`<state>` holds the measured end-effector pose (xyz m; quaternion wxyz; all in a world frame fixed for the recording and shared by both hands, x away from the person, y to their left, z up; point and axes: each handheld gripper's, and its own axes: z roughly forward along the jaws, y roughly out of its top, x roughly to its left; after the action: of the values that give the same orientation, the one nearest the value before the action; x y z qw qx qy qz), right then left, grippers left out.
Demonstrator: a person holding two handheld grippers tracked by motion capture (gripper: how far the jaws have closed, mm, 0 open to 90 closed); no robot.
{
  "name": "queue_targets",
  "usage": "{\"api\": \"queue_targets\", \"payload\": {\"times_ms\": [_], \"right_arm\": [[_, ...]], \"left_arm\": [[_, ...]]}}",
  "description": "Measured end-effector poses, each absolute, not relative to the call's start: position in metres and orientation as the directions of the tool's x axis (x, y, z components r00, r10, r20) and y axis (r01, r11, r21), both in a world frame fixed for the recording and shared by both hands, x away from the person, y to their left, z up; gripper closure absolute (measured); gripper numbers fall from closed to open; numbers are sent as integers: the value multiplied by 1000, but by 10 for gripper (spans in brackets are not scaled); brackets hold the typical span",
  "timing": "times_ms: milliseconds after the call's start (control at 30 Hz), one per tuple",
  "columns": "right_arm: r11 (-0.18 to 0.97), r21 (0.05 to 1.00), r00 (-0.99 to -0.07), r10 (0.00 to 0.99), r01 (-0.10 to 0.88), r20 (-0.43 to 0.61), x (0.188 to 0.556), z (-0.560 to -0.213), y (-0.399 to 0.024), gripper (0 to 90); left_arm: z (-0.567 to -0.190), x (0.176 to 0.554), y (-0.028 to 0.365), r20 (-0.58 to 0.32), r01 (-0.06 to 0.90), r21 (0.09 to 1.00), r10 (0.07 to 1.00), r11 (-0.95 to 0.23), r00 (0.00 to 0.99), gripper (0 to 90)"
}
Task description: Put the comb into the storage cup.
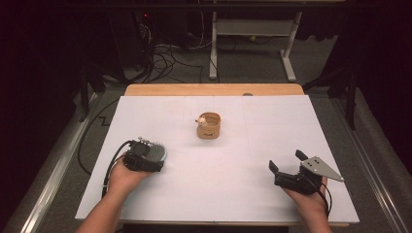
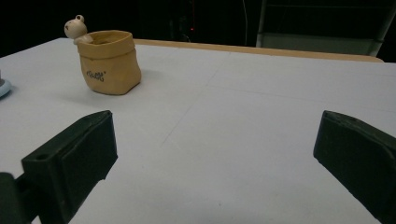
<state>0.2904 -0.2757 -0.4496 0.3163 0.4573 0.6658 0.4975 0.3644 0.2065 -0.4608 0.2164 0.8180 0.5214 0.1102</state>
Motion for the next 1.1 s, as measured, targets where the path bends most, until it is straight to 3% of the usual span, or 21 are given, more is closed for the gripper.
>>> {"api": "queue_targets", "payload": {"times_ms": [367, 1100], "right_arm": [[82, 952, -379, 925, 294, 38, 290, -450, -276, 2], [82, 954, -380, 924, 289, 36, 290, -449, -276, 2]], "left_arm": [[-460, 363, 208, -43, 786, 487, 889, -380, 457, 201], [-438, 353, 213, -71, 700, 635, 878, -326, 473, 202]]}}
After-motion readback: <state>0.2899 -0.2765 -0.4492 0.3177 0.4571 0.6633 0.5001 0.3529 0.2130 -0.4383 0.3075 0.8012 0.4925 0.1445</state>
